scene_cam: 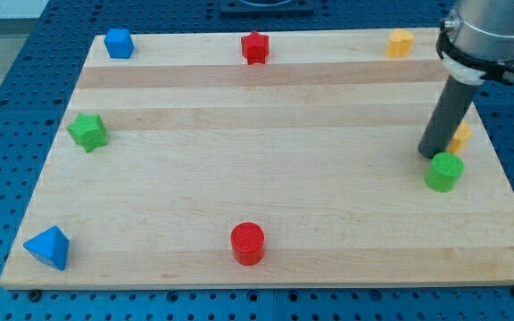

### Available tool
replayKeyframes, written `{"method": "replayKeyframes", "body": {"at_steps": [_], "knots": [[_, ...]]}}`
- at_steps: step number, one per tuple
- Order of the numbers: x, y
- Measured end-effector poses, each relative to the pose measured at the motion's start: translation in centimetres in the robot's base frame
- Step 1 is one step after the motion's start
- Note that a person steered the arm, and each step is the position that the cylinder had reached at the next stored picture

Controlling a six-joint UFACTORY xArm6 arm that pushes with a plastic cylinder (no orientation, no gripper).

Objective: Move the green circle to the bottom right of the board

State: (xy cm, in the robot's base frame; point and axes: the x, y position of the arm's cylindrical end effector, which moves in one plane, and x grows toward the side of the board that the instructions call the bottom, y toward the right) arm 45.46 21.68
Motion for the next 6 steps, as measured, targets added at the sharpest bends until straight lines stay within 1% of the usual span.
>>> {"method": "replayKeyframes", "body": {"at_steps": [1,5,6], "knots": [[0.3,0.5],[10.4,-0.6],[10.5,-0.6]]}}
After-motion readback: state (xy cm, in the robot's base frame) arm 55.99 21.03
